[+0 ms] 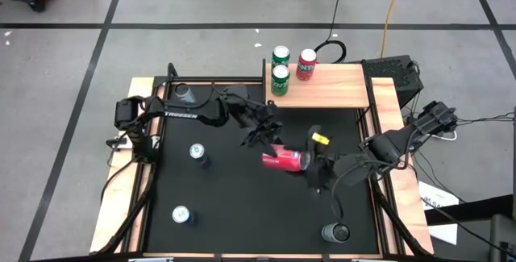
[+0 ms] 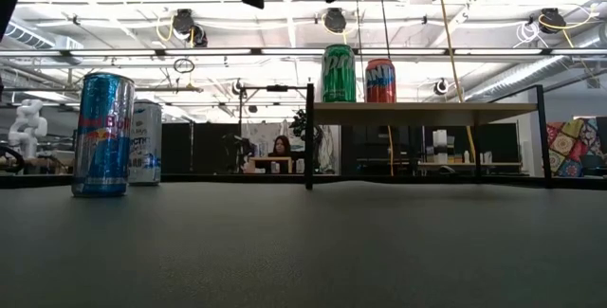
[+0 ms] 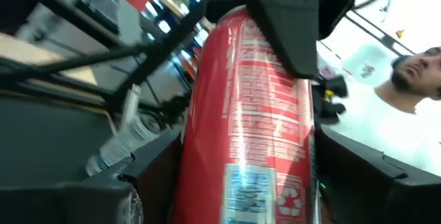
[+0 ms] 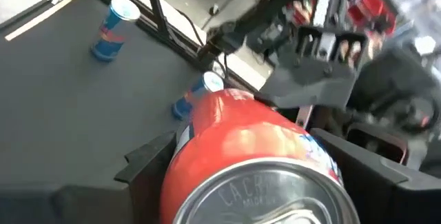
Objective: Place canned beverage on shelf
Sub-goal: Put the orange soda can on the shelf aligned with the other orange soda can
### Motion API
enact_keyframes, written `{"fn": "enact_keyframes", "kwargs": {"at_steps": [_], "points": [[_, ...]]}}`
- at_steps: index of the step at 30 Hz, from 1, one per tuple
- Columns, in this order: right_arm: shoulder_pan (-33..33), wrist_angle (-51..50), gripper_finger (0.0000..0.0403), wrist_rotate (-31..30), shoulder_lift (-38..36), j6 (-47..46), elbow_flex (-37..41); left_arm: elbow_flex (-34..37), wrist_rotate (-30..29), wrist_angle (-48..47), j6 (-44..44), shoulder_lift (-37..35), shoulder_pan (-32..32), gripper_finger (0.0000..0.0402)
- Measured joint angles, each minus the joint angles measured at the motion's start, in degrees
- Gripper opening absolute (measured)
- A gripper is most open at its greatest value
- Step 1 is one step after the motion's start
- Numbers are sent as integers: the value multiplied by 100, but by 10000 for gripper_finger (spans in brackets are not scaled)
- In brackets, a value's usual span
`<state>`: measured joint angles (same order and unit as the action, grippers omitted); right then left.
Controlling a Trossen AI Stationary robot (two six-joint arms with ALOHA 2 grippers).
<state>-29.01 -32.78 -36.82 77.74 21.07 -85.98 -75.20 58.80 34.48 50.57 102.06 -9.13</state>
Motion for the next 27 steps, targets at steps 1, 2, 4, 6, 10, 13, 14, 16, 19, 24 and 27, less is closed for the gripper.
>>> {"fn": "enact_keyframes", "kwargs": {"at_steps": [1, 2, 4, 6, 10, 13, 14, 16, 19, 24, 27], "points": [[17, -131, 289, -10, -4, -236, -58, 0, -117, 30, -45, -2, -15, 298], [48, -262, 288, -10, -8, -455, -123, 0, -225, 45, -88, -2, -31, 304], [112, -588, 288, 36, -10, -872, -243, 0, -402, 62, -205, -13, -56, 316], [175, -988, 288, 81, -16, -1352, -386, 0, -489, 43, -218, -13, -77, 327], [347, -1750, 288, 127, -67, -2193, -655, -1, -567, -32, -230, -13, -193, 337], [455, -2201, 287, 143, -126, -2643, -720, 0, -619, -82, -218, -18, -324, 337], [505, -2301, 287, 169, -143, -2749, -720, 0, -659, -147, -210, -57, -366, 337], [624, -2505, 287, 279, -195, -3008, -720, 0, -710, -191, -318, -117, -417, 337], [862, -2804, 287, 387, -274, -3468, -718, 0, -819, -608, -624, -373, -458, 337], [1402, -3353, 287, 471, -344, -4137, -718, 0, -1446, -2093, -1747, -1003, -462, 337], [1843, -3418, 287, 814, -333, -4338, -718, 0, -2233, -3206, -2542, -1474, -454, 337]]}}
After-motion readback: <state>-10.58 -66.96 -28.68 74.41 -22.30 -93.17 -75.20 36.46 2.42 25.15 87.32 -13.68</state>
